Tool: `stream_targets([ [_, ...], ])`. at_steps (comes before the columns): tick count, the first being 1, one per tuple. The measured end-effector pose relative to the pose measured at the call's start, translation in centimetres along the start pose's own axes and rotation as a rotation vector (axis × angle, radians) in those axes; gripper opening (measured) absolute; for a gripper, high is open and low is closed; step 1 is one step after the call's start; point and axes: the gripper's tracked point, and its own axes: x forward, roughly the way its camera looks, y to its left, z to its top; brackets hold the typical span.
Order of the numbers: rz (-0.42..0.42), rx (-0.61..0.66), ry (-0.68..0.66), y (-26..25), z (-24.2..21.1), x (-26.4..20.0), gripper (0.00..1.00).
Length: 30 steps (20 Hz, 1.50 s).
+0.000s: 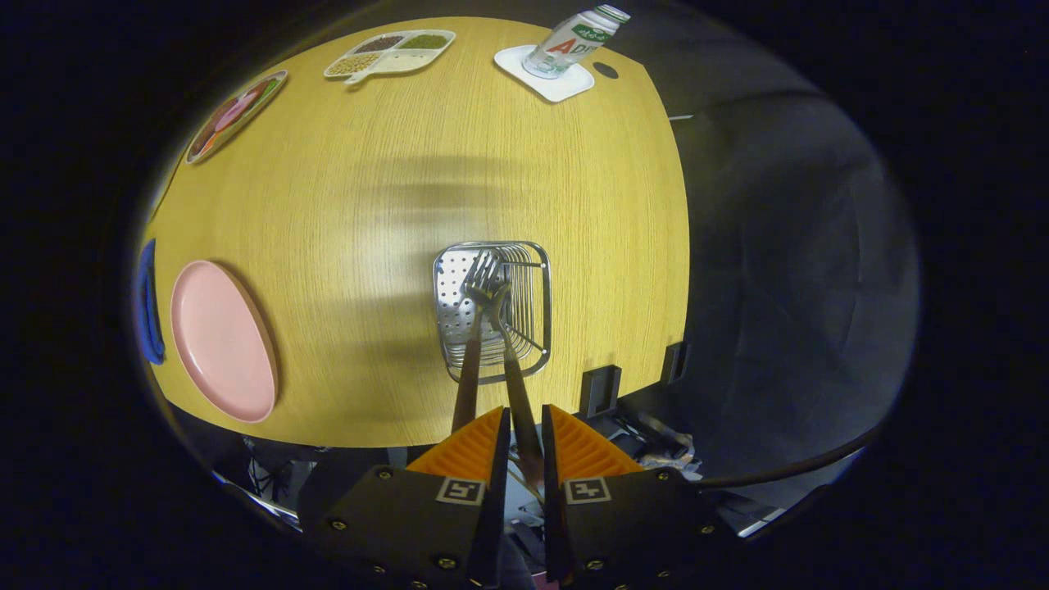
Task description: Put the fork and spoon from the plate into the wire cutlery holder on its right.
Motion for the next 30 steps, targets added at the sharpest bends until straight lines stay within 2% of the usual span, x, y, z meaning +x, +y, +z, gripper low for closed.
stream_targets([
  [5,0.027,0.041,-0.070,0.6,0.8,-1.2,0.21],
  [9,0.088,0.171,-0.212,1.8,2.1,-3.2,0.21],
  [12,0.104,0.316,-0.432,1.6,4.2,-6.1,0.21],
  [15,0.087,0.394,-0.670,0.6,5.9,-10.7,0.21],
  [19,0.072,0.433,-1.015,0.1,7.3,-18.5,0.21],
  [22,0.117,0.449,-1.237,0.9,7.4,-24.6,0.21],
  [25,0.163,0.465,-1.389,1.3,6.7,-29.3,0.21],
  [26,0.164,0.461,-1.422,1.4,6.4,-30.6,0.30],
  [28,0.162,0.426,-1.487,1.7,6.0,-32.3,0.31],
  [29,0.165,0.405,-1.526,2.0,5.5,-33.3,0.37],
  [30,0.170,0.391,-1.563,2.3,5.0,-34.2,0.51],
])
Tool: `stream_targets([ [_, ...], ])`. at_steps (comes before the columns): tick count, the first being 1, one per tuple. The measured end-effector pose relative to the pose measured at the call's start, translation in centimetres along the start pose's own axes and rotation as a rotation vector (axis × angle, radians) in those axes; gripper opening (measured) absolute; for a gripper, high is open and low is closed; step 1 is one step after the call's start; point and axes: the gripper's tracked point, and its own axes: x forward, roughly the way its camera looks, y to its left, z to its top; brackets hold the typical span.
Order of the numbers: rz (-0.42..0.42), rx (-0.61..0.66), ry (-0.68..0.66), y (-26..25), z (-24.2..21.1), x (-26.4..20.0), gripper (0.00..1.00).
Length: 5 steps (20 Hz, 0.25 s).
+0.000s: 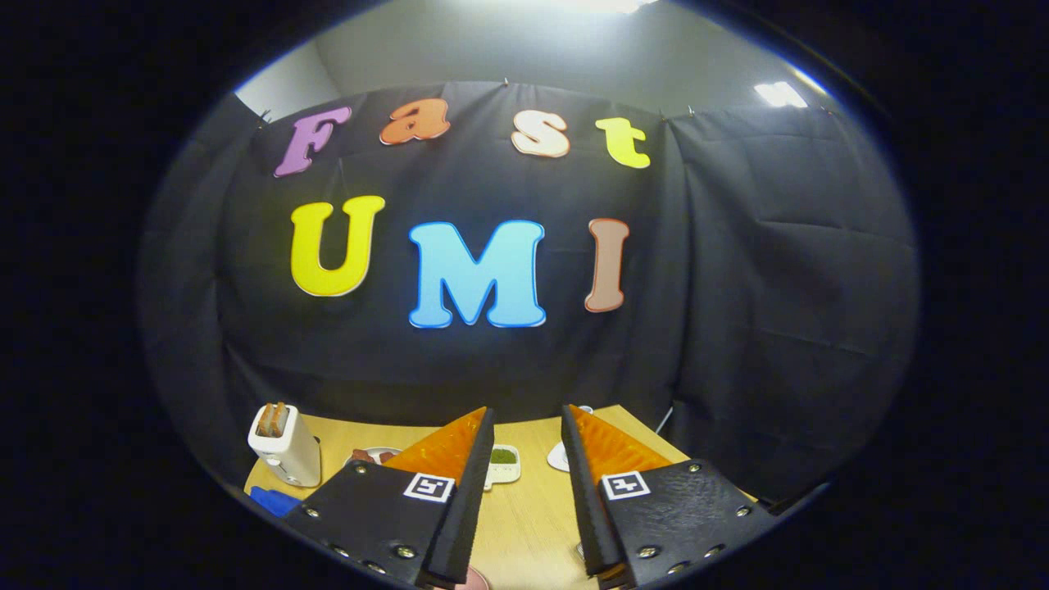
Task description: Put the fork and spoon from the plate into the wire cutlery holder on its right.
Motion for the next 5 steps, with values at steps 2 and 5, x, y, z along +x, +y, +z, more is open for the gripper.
stream_targets([
  [2,0.045,0.011,-0.052,1.6,1.5,-0.8,0.52],
  [5,0.087,0.008,-0.076,3.6,2.4,-1.3,0.69],
])
